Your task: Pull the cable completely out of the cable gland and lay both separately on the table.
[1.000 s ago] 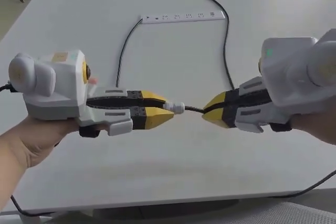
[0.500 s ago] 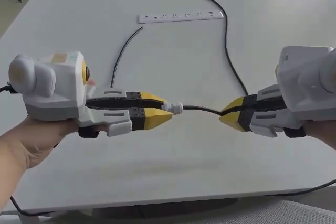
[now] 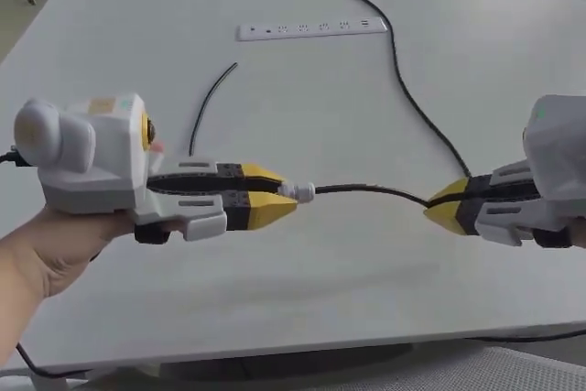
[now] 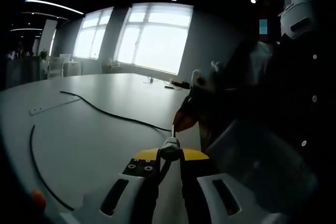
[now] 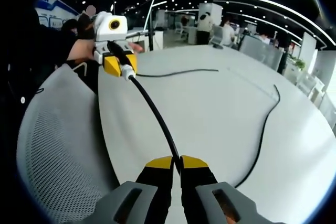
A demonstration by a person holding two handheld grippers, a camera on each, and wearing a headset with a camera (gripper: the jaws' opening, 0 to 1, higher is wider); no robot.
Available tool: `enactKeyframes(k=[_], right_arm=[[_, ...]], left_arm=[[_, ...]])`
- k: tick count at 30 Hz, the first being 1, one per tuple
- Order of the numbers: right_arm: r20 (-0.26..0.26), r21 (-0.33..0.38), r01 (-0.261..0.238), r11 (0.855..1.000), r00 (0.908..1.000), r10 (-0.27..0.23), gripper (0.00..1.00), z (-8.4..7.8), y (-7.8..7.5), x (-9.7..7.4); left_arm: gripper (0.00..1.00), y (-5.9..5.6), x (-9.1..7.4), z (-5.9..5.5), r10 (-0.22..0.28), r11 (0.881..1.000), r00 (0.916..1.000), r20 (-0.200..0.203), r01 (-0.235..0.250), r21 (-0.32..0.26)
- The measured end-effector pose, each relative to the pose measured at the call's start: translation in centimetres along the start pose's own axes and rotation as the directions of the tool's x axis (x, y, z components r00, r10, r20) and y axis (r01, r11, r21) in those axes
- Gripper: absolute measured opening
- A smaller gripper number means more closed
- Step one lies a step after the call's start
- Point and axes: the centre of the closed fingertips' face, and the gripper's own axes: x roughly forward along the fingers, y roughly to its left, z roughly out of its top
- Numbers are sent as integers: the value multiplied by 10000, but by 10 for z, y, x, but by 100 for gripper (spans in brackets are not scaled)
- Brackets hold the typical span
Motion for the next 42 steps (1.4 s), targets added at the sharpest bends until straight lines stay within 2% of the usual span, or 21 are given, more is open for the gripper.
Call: enactKeyframes(k=[5,11,13,15,16,17,19,20,22,24,25,26,28,32,34,35,37,42], right_arm=[[-144,205,70,9998,9999,-67,0,-9,-4,-1],[-335,279,-126,9995,9993,135,0,-11,-1,-1],[-192,135,-190,9997,9996,193,2,-7,0,-3],[299,305,-430,9986,9987,421,13,6,6,-5],[405,607,-787,9950,9963,763,21,12,13,-6],[406,437,-798,9959,9961,780,21,16,15,-7],[622,-387,-679,9969,9956,702,19,31,20,-8],[630,-362,-736,9966,9951,757,19,36,23,-8],[1046,-861,-933,9919,9893,1021,19,56,34,-8],[1191,-1415,-1213,9825,9832,1386,19,72,48,-7],[1237,-1676,-1158,9790,9828,1374,18,78,51,-6],[1202,-2202,-1317,9665,9796,1609,17,85,60,-4],[1182,-2840,-1241,9508,9795,1631,14,95,66,2],[739,-3515,-1471,9246,9801,1840,12,99,75,17],[597,-3516,-1563,9230,9802,1888,13,98,76,22],[493,-3667,-1595,9166,9805,1904,12,97,76,25],[349,-3719,-1645,9136,9810,1909,8,94,73,29],[284,-3823,-1648,9092,9814,1898,5,93,73,29]], left_arm=[[15,-1,1,-1,-24,10000,10000,-45,24,-31],[15,-1,2,-2,-11,10000,10000,-74,11,-24],[15,-1,1,-1,37,10000,10000,-13,-37,-71],[15,0,1,-2,61,10000,10000,-69,-61,-43],[15,-1,1,-2,48,10000,10000,-78,-48,-37],[15,-1,2,-2,46,10000,9999,-89,-46,-31],[15,-2,3,-2,32,10000,10000,-75,-32,-39],[15,-2,4,-2,21,10000,10000,-55,-21,-40],[15,-3,4,-1,0,10000,10000,-69,0,-32],[15,-3,4,-1,-5,10000,10000,-74,5,-24],[15,-3,4,-1,-13,10000,10000,-81,12,-31],[15,-3,5,-1,-13,10000,10000,-75,12,-28],[15,-4,5,-1,-12,10000,10000,-87,12,-16],[15,-6,6,0,-52,10000,10000,-78,52,11],[15,-7,6,1,-65,10000,9999,-82,66,23],[15,-8,5,1,-66,10000,10000,-72,67,28],[15,-8,5,2,-44,10000,10000,-58,44,37],[15,-8,3,3,2,10000,10000,-19,-2,52]])
